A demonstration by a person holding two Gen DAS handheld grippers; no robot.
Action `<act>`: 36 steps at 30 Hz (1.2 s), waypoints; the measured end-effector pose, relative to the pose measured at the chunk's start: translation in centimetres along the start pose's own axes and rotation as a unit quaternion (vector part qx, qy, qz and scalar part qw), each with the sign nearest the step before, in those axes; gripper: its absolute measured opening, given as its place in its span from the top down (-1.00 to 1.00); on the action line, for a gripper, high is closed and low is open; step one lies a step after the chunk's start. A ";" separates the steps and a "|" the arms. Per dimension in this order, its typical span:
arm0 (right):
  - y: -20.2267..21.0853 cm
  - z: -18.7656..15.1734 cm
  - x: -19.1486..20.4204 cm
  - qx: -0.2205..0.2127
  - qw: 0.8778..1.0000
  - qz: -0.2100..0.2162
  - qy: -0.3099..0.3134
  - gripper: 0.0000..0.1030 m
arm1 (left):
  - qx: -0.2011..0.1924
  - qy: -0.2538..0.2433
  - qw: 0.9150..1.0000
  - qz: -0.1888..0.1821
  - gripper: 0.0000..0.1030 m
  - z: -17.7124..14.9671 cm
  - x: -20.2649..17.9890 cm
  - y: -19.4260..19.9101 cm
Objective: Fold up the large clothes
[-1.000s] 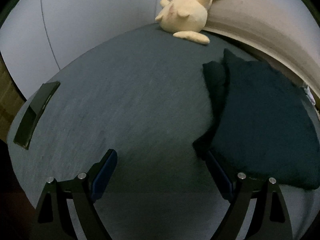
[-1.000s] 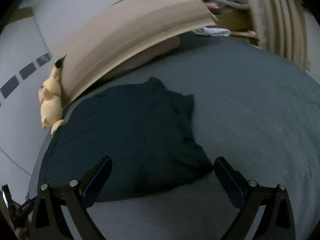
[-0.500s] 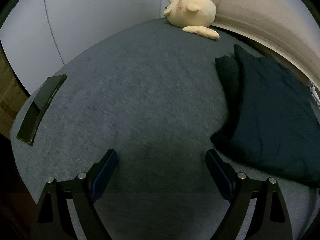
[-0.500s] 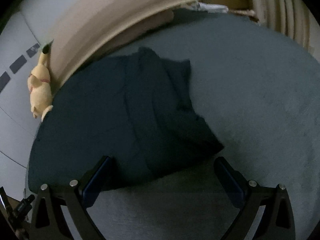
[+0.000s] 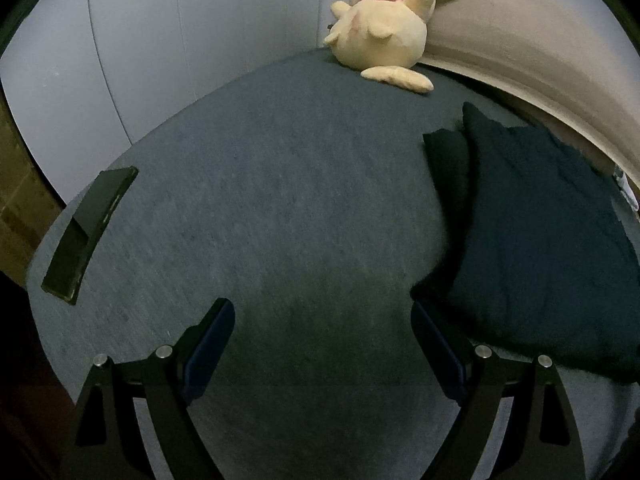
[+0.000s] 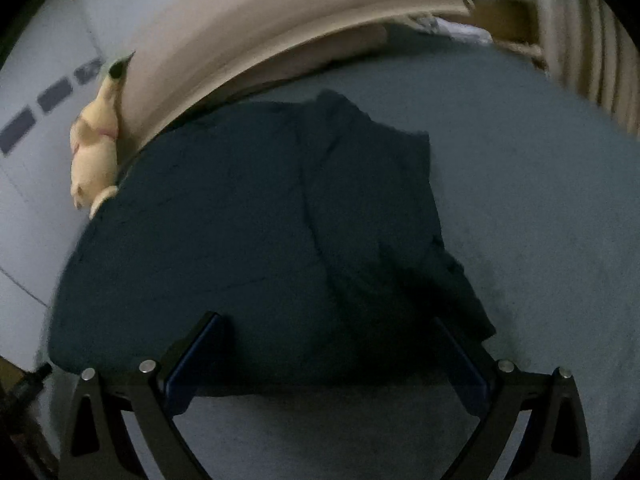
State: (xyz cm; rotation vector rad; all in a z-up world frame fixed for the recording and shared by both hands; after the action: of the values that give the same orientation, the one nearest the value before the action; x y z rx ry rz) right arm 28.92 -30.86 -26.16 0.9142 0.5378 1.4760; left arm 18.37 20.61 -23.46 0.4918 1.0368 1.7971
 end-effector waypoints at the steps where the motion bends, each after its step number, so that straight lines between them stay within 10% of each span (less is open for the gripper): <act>1: 0.2 0.2 0.0 -0.006 1.000 0.000 0.002 -0.99 | -0.005 -0.001 1.000 0.001 -0.76 0.3 0.0 0.0; 20: 4.4 0.8 -2.4 -0.039 0.999 0.029 -0.022 -1.00 | -0.016 0.012 0.999 -0.037 -0.76 1.7 -0.6 0.6; 36: -0.2 4.8 -10.3 0.032 0.984 0.099 -0.143 -1.00 | 0.065 0.015 0.972 -0.225 -0.76 8.5 -7.1 -4.5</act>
State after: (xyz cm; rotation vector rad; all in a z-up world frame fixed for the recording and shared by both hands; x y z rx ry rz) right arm 32.14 -41.74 -25.80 1.2362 0.2894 1.4754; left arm 30.05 18.78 -21.67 0.2775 1.1840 1.3453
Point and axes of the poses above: each gripper's, at about its wrist camera, not at the fingertips, and y roughly against the way its jaws point, x to its left, z to its top, the point moved 6 cm from there along -y, roughly the way its jaws point, and after that the axes turned 3 degrees about y, right-handed, at the moved point
